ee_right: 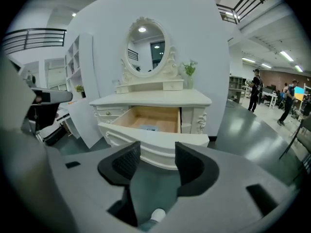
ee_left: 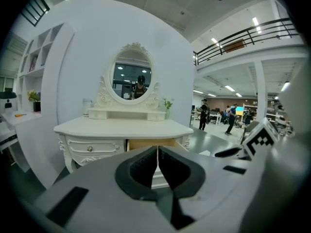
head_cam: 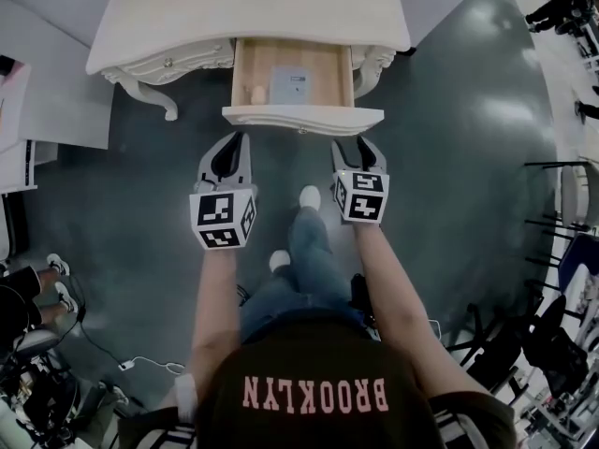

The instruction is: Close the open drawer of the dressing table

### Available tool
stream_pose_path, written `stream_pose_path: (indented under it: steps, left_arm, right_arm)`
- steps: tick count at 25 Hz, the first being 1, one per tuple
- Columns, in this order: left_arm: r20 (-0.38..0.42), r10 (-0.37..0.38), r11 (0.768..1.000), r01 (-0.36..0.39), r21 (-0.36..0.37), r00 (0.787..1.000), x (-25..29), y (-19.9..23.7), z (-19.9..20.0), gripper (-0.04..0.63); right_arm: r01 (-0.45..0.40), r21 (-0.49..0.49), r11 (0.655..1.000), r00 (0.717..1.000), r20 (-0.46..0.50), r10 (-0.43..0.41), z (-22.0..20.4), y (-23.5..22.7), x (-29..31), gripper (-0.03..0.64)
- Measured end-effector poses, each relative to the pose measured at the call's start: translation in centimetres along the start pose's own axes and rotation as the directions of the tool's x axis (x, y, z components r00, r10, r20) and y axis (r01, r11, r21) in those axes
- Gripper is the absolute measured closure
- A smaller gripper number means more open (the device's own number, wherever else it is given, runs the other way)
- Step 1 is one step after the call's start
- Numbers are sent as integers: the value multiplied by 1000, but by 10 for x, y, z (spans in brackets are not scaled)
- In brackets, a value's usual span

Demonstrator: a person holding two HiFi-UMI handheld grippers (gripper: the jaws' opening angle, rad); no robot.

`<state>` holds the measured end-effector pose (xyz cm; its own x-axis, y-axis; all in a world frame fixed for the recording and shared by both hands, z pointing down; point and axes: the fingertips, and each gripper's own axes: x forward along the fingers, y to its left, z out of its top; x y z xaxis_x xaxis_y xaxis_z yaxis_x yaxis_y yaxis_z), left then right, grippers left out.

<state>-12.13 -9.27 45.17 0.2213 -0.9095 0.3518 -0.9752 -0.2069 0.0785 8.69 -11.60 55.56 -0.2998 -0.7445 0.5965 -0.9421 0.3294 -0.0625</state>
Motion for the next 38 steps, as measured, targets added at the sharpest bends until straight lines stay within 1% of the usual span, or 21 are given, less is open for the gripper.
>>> stream_pose_path:
  steps: [4,12,16,19,23,31,38]
  left_arm:
    - [-22,7,1000,-7,-5,1000,10,3,-7,586]
    - [-53,26,1000,-27,-16,998,29,8,-18,586]
    - [-64,36,999,-38,-21,997,37,11,-18,586]
    - [-75,39,999,-42,-26,996,44,13,-21,586]
    - [-84,46,998,-48,-27,995,51,11,-24,586]
    - [-87,56,997,-60,-44,995,69,9,-16,586]
    - [-90,75,996,-79,-40,993,82,7,-4,586]
  right_arm:
    - [21,34,999,999,-45,-19,-14,-5,19,376]
    - [44,69,997,990,-134,-34,-34,-12,51,336]
    - [70,87,994,984,-168,-54,-40,-15,63,302]
    - [87,86,993,982,-178,-71,-42,-18,71,298]
    - [83,51,995,982,-175,-73,-41,-18,75,298]
    - [65,51,997,980,-191,-54,-29,-22,89,298]
    - [34,50,998,979,-202,-24,-19,-26,99,299]
